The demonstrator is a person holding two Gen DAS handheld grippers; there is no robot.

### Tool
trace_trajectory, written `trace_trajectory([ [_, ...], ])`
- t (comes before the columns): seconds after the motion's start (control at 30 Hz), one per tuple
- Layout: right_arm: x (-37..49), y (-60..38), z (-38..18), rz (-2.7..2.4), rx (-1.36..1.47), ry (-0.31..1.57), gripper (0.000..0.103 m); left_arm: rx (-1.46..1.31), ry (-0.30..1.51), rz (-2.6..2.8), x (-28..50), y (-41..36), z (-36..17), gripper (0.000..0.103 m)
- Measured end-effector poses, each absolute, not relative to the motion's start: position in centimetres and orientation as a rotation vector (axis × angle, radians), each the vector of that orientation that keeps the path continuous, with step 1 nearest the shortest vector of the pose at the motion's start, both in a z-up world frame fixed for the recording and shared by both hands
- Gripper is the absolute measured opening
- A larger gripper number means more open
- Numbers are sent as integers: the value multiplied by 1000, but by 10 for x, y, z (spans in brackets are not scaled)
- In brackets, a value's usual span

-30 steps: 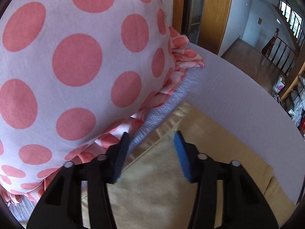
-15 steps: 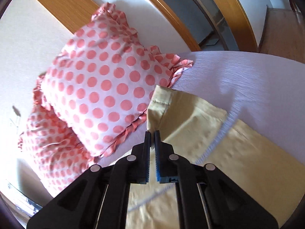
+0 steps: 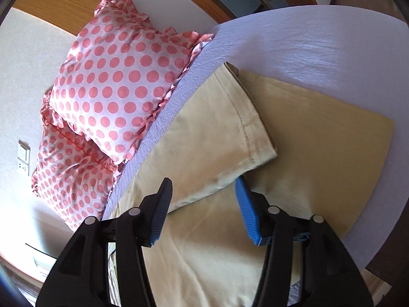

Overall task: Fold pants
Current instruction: 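Lift the hem with the right gripper while the left gripper grasps the other leg hem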

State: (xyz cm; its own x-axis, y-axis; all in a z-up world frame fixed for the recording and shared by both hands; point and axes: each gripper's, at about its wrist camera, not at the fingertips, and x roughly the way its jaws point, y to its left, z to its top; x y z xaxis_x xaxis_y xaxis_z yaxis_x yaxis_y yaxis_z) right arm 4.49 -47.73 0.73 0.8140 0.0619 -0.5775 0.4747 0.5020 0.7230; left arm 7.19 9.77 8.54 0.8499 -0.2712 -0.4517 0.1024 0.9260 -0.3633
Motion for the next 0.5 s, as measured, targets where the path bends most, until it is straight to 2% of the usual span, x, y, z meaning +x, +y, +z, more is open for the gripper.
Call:
trace_trajectory([
  [0.23, 71, -479, 5, -264, 1065, 582, 51, -348, 625, -142, 100, 112, 82, 101],
  [0.3, 82, -480, 0, -224, 1061, 567, 15, -365, 628, -139, 107, 114, 81, 100],
  [0.33, 83, -482, -3, -198, 1067, 548, 2, -379, 634, -139, 111, 117, 82, 100],
  [0.5, 46, -483, 10, -105, 1047, 353, 2, -426, 682, -133, 150, 127, 84, 100],
])
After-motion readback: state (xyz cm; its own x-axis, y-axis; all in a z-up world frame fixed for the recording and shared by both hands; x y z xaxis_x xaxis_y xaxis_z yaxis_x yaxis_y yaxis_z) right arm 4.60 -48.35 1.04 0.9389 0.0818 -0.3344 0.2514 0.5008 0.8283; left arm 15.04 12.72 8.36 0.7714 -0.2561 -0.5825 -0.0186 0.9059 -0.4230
